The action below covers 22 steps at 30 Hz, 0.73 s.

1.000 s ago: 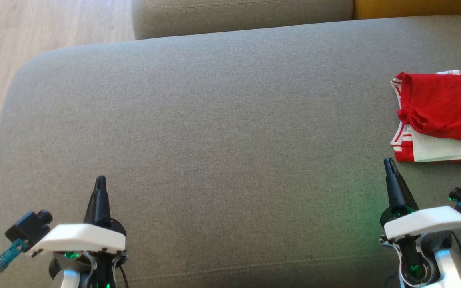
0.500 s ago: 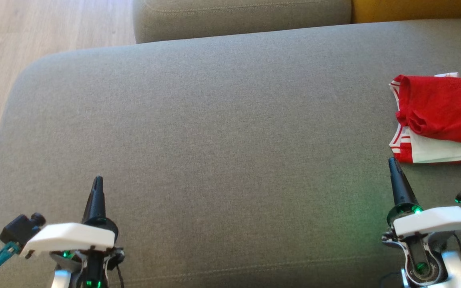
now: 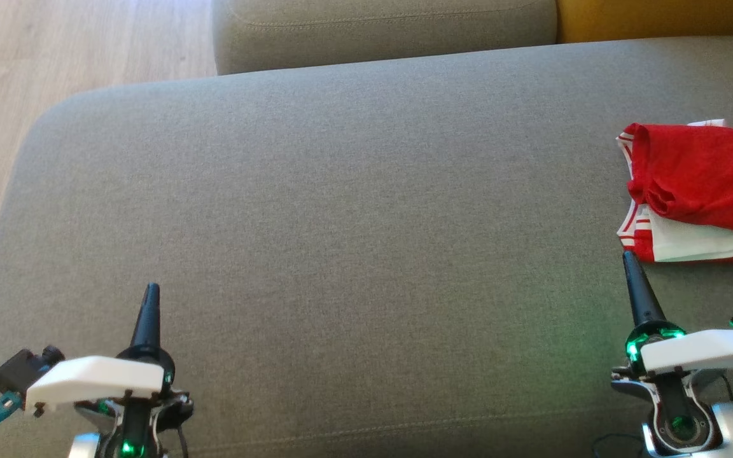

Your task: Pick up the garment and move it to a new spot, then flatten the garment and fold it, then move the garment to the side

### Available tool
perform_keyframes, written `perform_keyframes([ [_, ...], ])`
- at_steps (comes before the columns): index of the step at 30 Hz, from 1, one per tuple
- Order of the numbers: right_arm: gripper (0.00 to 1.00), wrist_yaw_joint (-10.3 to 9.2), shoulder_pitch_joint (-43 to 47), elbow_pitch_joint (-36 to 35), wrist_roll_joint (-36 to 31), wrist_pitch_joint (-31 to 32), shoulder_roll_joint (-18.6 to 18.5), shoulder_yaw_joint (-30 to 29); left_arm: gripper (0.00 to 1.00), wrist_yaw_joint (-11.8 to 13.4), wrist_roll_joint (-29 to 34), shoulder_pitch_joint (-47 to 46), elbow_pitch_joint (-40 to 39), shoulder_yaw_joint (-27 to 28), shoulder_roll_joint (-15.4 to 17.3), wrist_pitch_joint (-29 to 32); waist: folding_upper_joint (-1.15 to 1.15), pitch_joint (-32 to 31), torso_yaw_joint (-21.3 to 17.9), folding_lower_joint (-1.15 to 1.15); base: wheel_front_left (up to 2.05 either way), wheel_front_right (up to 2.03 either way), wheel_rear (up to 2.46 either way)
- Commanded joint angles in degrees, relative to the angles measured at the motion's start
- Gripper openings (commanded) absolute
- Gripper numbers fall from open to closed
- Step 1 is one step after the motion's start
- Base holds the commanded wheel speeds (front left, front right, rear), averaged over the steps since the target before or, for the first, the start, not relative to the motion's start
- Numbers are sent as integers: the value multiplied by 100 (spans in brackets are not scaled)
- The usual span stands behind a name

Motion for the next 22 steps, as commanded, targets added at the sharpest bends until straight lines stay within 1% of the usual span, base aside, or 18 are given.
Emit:
perform_keyframes([
  [1, 0, 0, -139, -222, 182, 60, -1, 48, 0, -87, -185, -328, -146, 181, 111, 45, 0, -8, 0, 0, 0, 0, 0],
  [18, 0, -1, -117, -250, 1213, 330, 0, -14, 0, -292, -1225, -405, 25, 382, 111, 316, 0, -91, -1, 0, 0, 0, 0],
  [22, 0, -1, -111, -259, 1536, 414, 0, -33, 0, -356, -1548, -429, 78, 447, 110, 402, 0, -117, -1, 0, 0, 0, 0],
])
